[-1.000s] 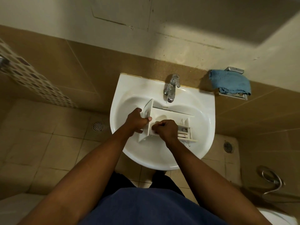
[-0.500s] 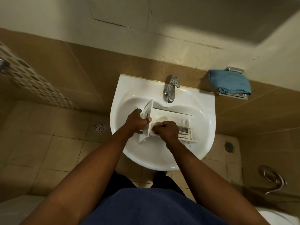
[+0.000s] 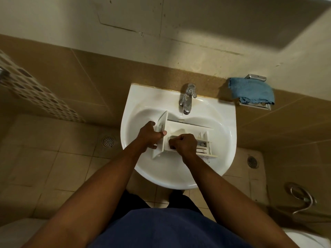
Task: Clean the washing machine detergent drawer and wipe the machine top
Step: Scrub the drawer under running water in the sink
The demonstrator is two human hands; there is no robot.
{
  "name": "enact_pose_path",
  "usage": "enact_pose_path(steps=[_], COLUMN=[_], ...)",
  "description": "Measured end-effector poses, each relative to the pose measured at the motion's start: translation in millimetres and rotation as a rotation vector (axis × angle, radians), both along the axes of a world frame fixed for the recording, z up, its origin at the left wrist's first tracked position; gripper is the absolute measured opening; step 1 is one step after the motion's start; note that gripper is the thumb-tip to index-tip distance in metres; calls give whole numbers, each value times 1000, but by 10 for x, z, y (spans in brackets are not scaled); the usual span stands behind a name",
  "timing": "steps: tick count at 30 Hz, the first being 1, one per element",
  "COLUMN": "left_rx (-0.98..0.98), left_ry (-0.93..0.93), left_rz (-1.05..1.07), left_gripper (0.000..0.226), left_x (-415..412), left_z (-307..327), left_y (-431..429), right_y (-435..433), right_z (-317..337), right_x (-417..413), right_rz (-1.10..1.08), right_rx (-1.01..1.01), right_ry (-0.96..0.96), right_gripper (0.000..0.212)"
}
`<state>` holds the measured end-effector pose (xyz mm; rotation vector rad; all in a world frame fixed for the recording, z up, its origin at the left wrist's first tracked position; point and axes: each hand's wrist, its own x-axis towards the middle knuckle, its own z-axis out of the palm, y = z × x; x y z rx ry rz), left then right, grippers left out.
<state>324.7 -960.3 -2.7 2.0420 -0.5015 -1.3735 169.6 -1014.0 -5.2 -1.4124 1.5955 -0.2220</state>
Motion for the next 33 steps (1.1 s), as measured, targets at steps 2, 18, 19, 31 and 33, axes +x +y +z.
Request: enact_pose_path(steps=[2, 18, 19, 31, 33], left_rx=[-4, 34, 37, 61, 61], left_ry=[1, -34, -45, -52, -41], left_rz=[2, -10, -16, -59, -50], left_gripper=[79, 71, 70, 72, 71], left_x=[-6, -45, -51, -29, -30], left_z=[0, 13, 21, 68, 58], left_y=[6, 20, 20, -6, -9], right_y=[-22, -1145, -1133, -964, -858], right_z=[-4, 304, 322, 180, 124], right_x=[-26, 259, 261, 210, 219], right_rz=[-25, -536, -536, -370, -375], right_rx=[48, 687, 705, 593, 557], right_ry=[-36, -992, -1004, -810, -802], right_gripper=[6, 39, 41, 44, 47])
